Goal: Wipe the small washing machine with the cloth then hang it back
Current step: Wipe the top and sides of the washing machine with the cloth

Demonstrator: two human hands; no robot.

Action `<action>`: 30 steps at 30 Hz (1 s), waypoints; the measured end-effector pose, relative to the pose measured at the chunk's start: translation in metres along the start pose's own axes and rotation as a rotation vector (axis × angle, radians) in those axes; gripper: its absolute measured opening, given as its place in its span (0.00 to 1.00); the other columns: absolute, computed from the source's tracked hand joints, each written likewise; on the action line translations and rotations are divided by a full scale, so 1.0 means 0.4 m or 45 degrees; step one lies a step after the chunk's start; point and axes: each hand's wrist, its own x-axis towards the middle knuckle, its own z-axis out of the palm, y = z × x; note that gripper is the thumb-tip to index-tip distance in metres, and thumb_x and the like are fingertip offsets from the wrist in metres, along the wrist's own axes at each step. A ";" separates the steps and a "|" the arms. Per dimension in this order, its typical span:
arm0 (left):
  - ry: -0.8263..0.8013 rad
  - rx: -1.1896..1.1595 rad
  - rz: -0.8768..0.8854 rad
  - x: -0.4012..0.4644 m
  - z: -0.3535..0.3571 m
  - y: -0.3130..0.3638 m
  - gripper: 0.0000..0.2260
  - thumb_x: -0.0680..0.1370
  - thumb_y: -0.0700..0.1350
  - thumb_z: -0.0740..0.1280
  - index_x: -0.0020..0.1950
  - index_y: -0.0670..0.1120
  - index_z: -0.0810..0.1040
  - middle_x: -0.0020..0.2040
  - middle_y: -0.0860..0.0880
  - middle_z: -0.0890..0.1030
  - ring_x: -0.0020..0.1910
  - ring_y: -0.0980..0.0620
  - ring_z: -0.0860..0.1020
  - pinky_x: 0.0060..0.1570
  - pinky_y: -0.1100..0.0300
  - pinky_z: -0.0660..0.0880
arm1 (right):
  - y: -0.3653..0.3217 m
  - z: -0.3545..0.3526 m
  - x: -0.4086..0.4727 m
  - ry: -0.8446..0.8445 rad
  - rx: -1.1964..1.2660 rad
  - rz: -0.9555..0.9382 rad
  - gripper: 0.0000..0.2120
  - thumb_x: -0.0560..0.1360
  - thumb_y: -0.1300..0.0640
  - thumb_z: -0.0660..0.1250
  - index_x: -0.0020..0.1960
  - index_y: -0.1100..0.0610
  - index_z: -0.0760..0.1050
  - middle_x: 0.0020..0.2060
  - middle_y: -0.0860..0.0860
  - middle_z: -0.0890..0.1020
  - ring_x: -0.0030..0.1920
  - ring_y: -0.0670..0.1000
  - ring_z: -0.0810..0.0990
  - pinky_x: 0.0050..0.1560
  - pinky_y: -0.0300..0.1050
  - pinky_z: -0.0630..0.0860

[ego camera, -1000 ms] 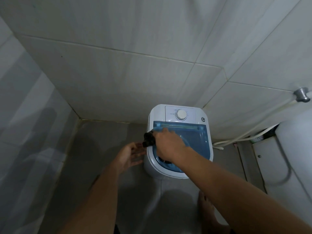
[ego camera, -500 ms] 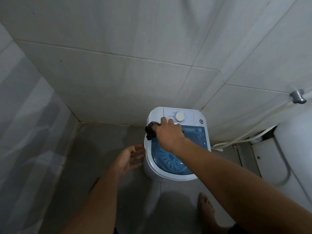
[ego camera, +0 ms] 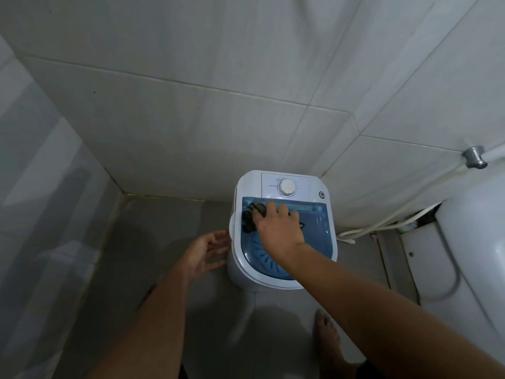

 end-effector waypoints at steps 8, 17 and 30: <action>0.016 0.023 0.007 0.000 0.005 0.000 0.22 0.76 0.39 0.55 0.67 0.46 0.77 0.63 0.46 0.82 0.64 0.47 0.78 0.67 0.44 0.71 | -0.038 0.000 0.024 0.043 -0.274 -0.126 0.18 0.78 0.60 0.62 0.67 0.62 0.71 0.58 0.60 0.70 0.55 0.62 0.70 0.50 0.59 0.70; 0.001 0.012 0.026 0.002 -0.004 -0.007 0.20 0.77 0.40 0.56 0.64 0.48 0.80 0.62 0.47 0.83 0.62 0.49 0.79 0.66 0.43 0.72 | -0.045 0.007 -0.001 0.064 -0.307 -0.310 0.18 0.78 0.57 0.63 0.68 0.59 0.72 0.62 0.59 0.69 0.59 0.63 0.69 0.56 0.63 0.69; 0.010 0.019 0.010 0.004 -0.008 -0.008 0.18 0.79 0.42 0.56 0.66 0.47 0.78 0.63 0.45 0.82 0.63 0.47 0.79 0.68 0.42 0.71 | -0.056 -0.059 0.033 -0.177 -0.226 -0.302 0.22 0.78 0.55 0.66 0.72 0.52 0.71 0.67 0.58 0.68 0.66 0.62 0.68 0.61 0.62 0.68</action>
